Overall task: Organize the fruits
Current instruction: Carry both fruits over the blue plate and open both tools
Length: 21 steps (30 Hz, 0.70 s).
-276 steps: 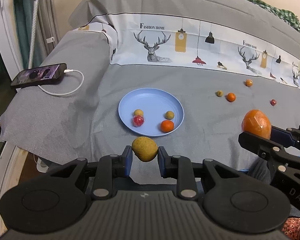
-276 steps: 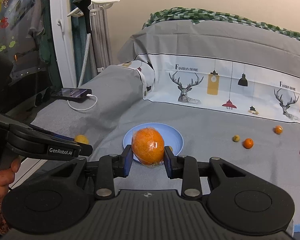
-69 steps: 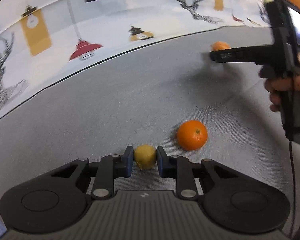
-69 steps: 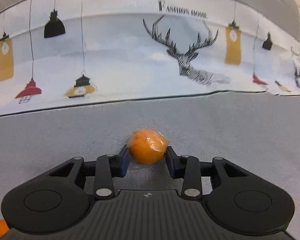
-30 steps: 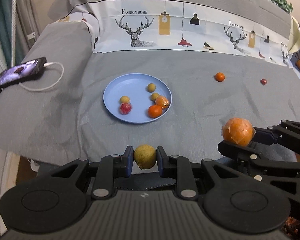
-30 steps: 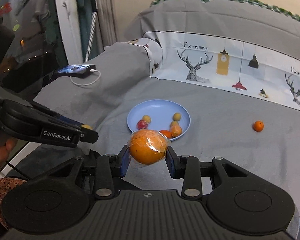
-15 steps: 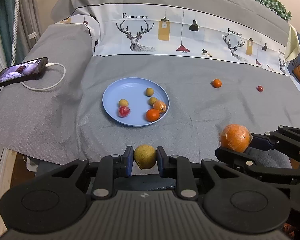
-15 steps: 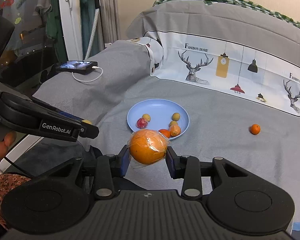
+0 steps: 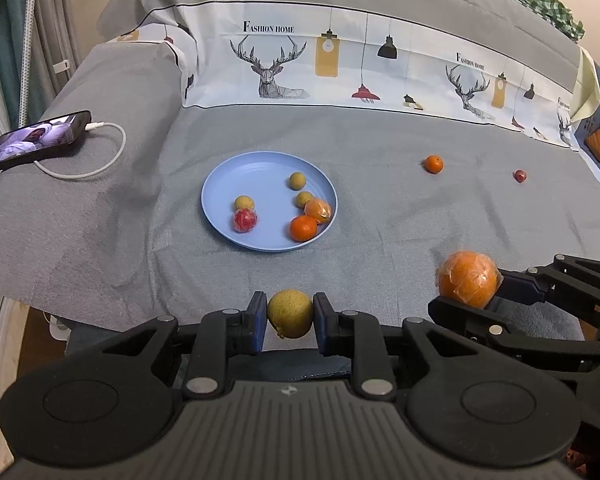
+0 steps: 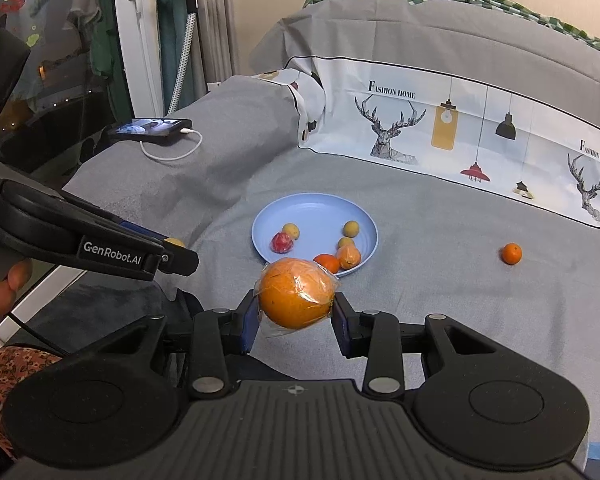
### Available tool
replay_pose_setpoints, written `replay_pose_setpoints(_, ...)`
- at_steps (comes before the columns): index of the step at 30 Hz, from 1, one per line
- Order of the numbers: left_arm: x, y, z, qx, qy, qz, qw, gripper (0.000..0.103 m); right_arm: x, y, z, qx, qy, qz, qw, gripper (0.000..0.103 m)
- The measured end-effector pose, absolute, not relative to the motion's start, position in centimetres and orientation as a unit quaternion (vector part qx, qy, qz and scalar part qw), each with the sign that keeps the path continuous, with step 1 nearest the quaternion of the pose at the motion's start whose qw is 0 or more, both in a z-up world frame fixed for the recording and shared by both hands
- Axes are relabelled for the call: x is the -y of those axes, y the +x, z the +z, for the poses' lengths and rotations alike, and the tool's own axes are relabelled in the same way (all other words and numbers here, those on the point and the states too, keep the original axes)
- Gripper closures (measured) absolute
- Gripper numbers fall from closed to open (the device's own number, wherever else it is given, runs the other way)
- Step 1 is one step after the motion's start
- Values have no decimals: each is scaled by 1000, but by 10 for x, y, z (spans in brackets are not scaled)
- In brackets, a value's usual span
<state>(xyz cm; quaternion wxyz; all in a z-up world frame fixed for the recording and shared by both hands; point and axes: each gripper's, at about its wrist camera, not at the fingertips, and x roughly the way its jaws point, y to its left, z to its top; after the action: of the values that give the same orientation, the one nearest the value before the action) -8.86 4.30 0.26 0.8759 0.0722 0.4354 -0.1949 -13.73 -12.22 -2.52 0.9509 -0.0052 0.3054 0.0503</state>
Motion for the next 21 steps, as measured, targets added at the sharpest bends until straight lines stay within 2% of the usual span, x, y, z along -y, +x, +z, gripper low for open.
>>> replay_pose_setpoints(21, -47, -47, -7, -454, 56, -184, 870, 76, 120, -110, -35, -328, -10, 47, 944, 64)
